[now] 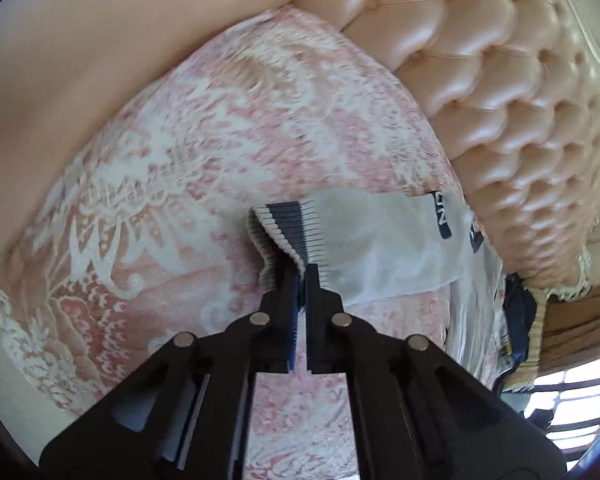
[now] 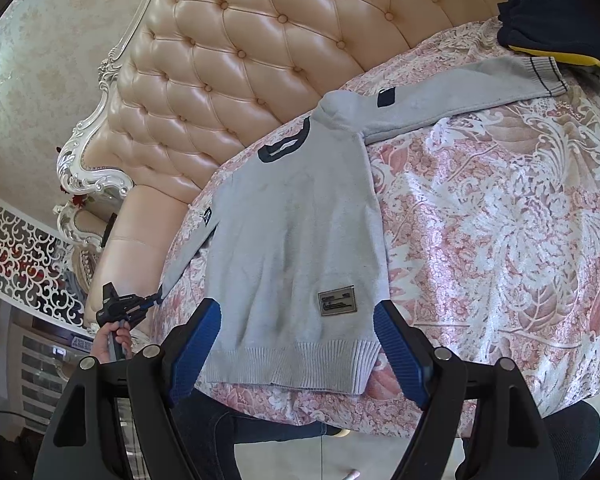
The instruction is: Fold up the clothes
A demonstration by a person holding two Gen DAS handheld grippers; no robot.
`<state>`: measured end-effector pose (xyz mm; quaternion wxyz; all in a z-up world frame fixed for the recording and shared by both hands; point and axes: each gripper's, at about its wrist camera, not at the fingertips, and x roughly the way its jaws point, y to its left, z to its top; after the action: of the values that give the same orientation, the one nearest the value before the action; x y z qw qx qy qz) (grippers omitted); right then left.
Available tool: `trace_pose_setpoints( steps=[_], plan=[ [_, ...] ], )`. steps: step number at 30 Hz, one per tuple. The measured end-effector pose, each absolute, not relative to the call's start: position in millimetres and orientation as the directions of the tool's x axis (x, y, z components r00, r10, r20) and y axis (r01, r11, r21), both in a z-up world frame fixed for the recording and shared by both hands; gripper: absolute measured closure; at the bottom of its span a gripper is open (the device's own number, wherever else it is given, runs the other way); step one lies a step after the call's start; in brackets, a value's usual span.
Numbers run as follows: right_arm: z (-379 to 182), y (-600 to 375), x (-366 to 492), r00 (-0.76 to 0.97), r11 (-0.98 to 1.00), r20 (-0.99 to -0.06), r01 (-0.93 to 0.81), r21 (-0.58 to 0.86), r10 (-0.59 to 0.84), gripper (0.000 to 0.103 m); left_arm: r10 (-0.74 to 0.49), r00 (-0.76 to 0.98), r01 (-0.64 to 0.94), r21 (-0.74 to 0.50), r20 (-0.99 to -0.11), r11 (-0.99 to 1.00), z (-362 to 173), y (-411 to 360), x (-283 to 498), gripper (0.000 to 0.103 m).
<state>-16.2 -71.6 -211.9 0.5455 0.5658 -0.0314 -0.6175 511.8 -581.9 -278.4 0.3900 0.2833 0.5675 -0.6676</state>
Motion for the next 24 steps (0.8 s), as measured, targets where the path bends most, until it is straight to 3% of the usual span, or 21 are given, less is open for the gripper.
trace_pose_setpoints(
  steps=[8, 19, 24],
  plan=[
    [-200.4, -66.3, -29.8, 0.226, -0.363, -0.621, 0.645, 0.672, -0.75, 0.023, -0.245, -0.389, 0.914, -0.337, -0.888, -0.228, -193.0, -587.4, 439.3, 0.1],
    [-175.7, -54.5, -56.0, 0.201, -0.291, -0.541, 0.665, 0.688, -0.817, 0.023, -0.287, -0.258, 0.836, -0.065, -0.923, -0.544, -134.6, -596.2, 135.3, 0.1],
    [-170.2, -28.6, -80.1, 0.144, -0.31, -0.522, 0.662, 0.682, -0.841, 0.023, -0.362, -0.216, 0.742, 0.089, -0.907, -0.665, -156.4, -542.9, -3.1, 0.1]
  ],
)
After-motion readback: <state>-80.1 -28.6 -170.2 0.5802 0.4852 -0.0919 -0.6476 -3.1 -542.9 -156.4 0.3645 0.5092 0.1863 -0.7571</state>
